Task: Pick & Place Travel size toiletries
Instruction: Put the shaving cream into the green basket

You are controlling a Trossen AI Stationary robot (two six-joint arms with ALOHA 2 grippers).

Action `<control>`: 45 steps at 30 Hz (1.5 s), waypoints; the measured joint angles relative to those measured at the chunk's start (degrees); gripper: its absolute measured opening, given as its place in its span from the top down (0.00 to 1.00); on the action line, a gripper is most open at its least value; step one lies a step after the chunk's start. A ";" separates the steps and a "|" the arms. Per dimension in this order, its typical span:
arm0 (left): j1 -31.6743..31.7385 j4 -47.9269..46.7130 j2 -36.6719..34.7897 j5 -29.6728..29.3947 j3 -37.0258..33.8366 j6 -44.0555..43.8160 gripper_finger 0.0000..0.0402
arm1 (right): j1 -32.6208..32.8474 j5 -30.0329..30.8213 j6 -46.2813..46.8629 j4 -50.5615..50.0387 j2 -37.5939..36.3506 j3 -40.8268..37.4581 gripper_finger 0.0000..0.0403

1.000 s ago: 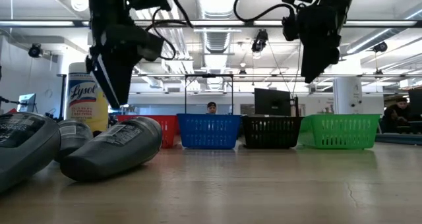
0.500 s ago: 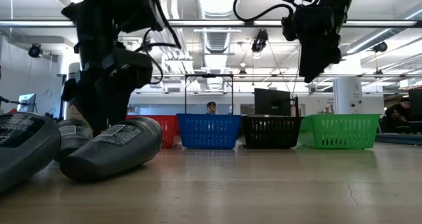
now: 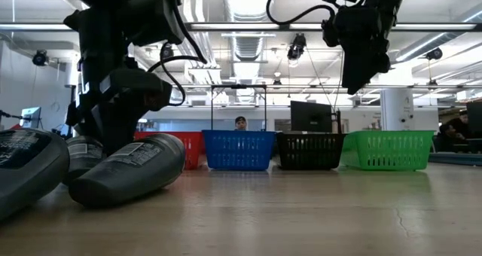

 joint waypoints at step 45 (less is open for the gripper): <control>0.76 15.20 -1.87 -25.33 18.14 58.45 0.68 | 0.74 -26.21 21.82 32.45 4.64 -0.37 0.45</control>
